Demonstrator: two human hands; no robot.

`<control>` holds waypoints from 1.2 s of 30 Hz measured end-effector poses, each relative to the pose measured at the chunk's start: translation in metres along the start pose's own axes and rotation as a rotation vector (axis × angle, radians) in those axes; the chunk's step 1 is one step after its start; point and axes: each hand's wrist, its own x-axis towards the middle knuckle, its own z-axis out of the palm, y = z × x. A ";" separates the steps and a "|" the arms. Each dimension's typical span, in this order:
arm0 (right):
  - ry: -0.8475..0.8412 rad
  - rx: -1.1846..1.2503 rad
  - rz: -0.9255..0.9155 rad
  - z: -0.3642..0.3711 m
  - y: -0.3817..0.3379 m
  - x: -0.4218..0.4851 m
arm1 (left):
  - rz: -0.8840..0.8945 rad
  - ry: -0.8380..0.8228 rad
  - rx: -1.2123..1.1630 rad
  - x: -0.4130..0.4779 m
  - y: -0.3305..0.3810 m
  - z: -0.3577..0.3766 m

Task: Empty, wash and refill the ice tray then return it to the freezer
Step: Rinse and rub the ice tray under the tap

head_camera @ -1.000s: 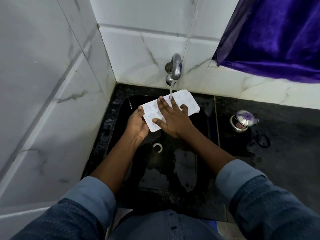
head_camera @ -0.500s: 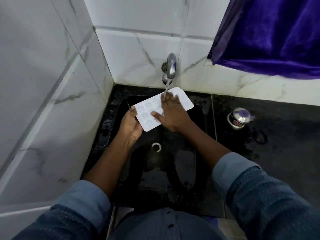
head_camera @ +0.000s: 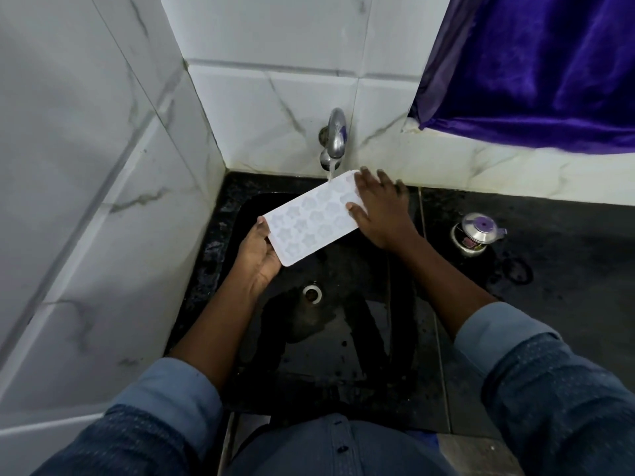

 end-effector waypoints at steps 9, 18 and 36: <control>0.272 0.746 0.565 -0.030 0.040 0.006 | -0.087 -0.030 0.157 0.033 -0.026 0.057; 0.335 0.811 0.638 -0.042 0.078 0.002 | -0.109 0.057 0.431 0.054 -0.026 0.085; 0.185 1.110 0.429 0.009 -0.028 0.018 | 0.381 0.261 0.646 0.032 0.073 -0.015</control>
